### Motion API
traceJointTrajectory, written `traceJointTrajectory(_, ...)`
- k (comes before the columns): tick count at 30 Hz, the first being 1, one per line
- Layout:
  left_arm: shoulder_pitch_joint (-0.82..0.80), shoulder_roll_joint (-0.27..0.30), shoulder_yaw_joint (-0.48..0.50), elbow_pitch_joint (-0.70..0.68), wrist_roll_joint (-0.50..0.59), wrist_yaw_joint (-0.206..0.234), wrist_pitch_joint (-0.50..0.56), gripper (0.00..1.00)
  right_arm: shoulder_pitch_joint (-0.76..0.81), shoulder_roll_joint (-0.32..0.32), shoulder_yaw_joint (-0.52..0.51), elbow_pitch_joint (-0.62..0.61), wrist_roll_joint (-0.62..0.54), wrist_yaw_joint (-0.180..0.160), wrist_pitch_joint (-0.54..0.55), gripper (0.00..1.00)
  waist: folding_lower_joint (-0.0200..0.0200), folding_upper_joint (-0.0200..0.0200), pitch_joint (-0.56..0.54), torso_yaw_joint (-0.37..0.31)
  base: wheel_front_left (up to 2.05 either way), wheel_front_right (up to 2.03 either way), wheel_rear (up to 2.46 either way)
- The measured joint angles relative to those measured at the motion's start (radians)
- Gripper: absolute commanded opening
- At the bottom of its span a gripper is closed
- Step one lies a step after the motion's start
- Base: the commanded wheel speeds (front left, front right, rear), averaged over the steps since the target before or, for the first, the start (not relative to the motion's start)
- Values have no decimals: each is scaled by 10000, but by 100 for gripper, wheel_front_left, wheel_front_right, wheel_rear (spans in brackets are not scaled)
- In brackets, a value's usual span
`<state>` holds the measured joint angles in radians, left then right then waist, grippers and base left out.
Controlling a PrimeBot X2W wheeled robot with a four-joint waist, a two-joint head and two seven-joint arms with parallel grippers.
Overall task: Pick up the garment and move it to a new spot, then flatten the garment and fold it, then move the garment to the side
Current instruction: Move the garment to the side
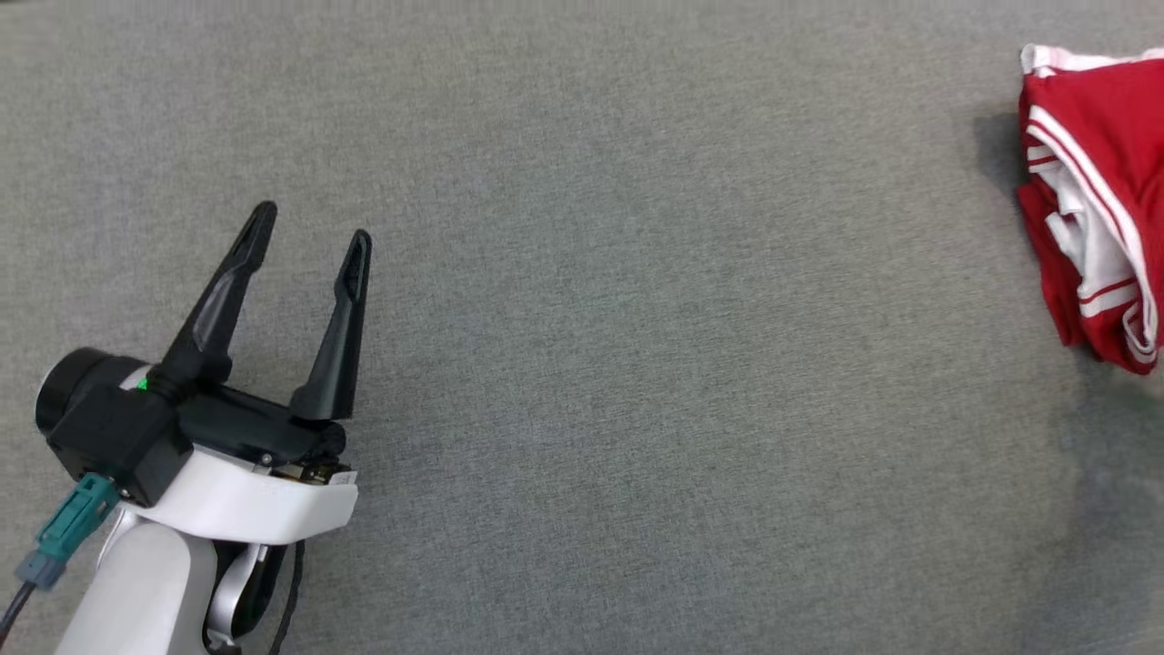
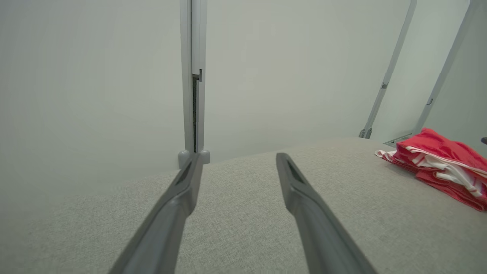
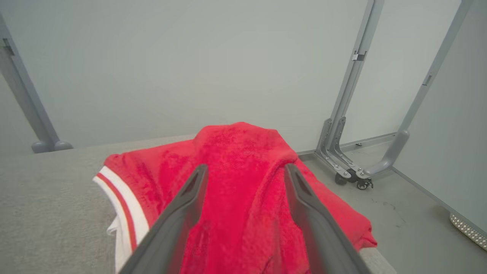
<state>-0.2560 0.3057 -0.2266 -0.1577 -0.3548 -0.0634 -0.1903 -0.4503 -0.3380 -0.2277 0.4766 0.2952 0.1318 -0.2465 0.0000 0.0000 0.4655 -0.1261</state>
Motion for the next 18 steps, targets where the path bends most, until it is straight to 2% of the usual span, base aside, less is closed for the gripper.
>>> traceJointTrajectory(10,1115,-359,376,709,-433,648,-207,100,2276,1615,1137,-3127,-715,0,339,100,0,0,-1540,48,0,0,0)
traceJointTrajectory(18,1820,-512,669,1152,-642,991,-395,100,3555,2054,1676,-4516,-1047,-2,1141,100,0,0,-2458,608,0,0,0)
